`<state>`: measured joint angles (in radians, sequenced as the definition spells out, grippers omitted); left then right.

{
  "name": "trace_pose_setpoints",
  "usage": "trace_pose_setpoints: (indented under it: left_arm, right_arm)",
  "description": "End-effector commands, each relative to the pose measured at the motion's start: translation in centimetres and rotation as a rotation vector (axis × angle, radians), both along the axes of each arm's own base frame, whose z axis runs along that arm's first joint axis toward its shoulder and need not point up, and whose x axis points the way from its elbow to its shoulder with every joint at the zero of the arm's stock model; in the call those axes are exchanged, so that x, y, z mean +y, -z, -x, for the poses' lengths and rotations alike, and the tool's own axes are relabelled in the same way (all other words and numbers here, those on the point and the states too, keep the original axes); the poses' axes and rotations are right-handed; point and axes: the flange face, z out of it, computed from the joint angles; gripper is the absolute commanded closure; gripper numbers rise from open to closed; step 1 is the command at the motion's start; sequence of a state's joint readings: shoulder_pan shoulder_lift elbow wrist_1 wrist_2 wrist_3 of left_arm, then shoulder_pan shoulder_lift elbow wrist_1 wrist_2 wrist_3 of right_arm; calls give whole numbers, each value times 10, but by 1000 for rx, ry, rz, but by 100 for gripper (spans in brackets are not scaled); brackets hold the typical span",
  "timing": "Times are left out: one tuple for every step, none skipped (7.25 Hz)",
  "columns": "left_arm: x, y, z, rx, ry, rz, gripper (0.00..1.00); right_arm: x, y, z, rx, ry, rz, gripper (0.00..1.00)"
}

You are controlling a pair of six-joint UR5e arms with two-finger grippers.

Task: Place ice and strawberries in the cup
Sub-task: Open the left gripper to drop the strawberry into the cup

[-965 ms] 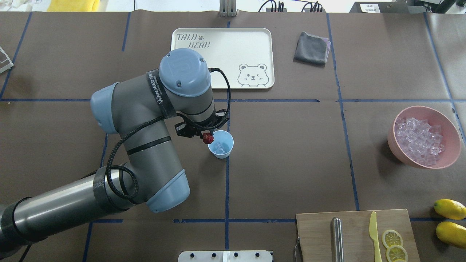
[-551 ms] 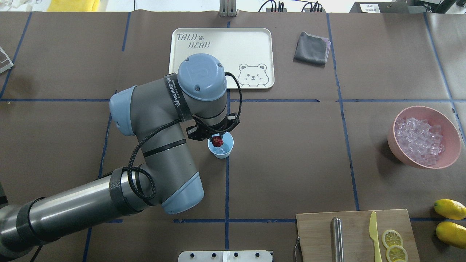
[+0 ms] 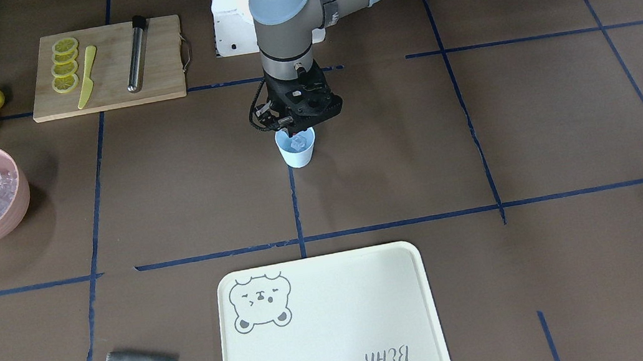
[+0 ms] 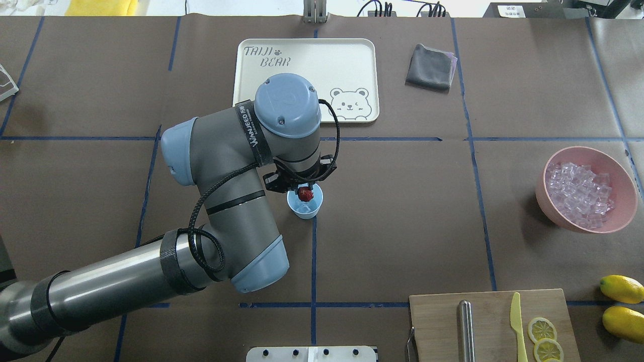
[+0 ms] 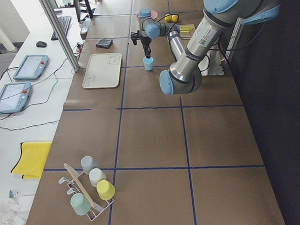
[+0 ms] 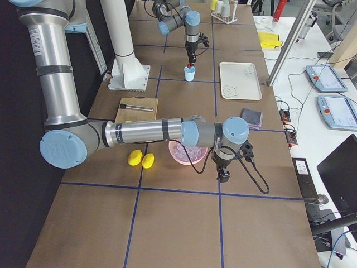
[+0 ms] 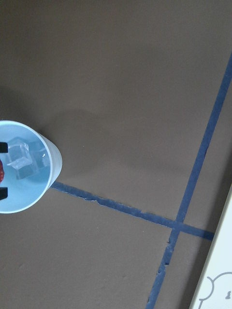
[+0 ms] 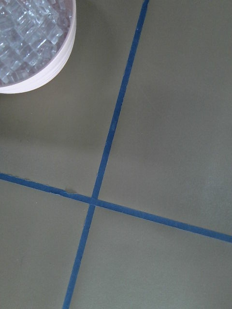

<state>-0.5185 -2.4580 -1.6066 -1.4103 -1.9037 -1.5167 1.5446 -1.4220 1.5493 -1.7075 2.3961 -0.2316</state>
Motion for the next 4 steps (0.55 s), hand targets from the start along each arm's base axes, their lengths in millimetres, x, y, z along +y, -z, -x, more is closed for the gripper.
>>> trace_pose_setpoints:
  left_arm:
    - [0,0,0,0,-3,-3,94]
    - [0,1,0,1,-2,-3,49]
    - [0,0,0,1,-3,-4,5]
    - [0,1,1,2,-2,-3,0]
  right_arm:
    - [0,0,0,0,0,0,0]
    - [0,0,0,0,0,1,0]
    - [0,0,0,0,0,0,0]
    - [0,0,0,0,0,0,0]
